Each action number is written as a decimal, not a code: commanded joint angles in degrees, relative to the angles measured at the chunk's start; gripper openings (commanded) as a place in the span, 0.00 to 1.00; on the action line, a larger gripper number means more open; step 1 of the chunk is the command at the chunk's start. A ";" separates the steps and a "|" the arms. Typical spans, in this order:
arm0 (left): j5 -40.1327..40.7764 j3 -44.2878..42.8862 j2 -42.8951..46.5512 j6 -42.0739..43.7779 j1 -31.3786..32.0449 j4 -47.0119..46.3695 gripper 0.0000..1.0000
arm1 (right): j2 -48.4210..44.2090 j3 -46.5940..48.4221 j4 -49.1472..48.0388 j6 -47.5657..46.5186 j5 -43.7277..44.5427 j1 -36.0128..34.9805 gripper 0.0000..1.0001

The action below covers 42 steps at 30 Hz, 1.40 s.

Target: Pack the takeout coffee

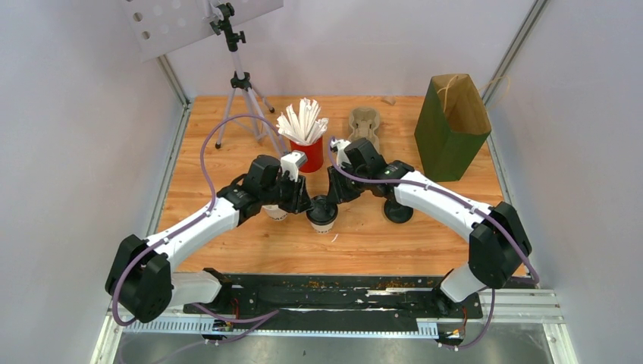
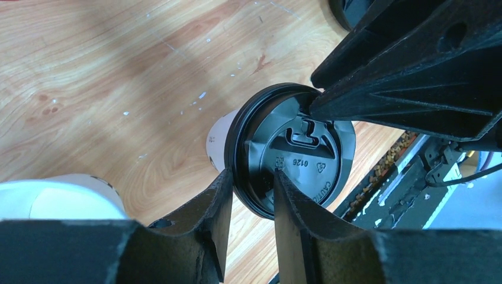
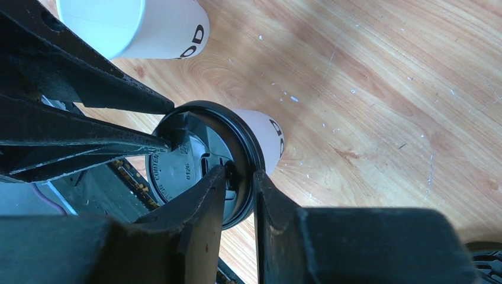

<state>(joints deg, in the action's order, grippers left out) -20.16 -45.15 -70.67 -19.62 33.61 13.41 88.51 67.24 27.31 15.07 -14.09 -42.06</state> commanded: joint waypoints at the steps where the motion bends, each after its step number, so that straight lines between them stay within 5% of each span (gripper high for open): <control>1: -3.70 1.00 -0.62 -0.45 -0.07 -3.41 0.38 | -2.73 -0.31 0.90 -0.70 -0.49 0.27 0.24; 33: -2.43 4.33 0.26 -1.11 0.02 -2.64 0.39 | -8.12 -18.32 -8.19 0.77 -1.17 0.87 0.16; 42: -0.52 5.22 1.55 -3.75 1.37 -2.83 0.39 | -12.75 -9.07 -3.88 2.96 -4.27 4.52 0.36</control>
<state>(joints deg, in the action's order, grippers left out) -23.18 -41.56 -70.17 -22.70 34.26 7.88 79.09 54.15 18.11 16.78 -17.37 -39.51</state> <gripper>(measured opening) 0.390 0.294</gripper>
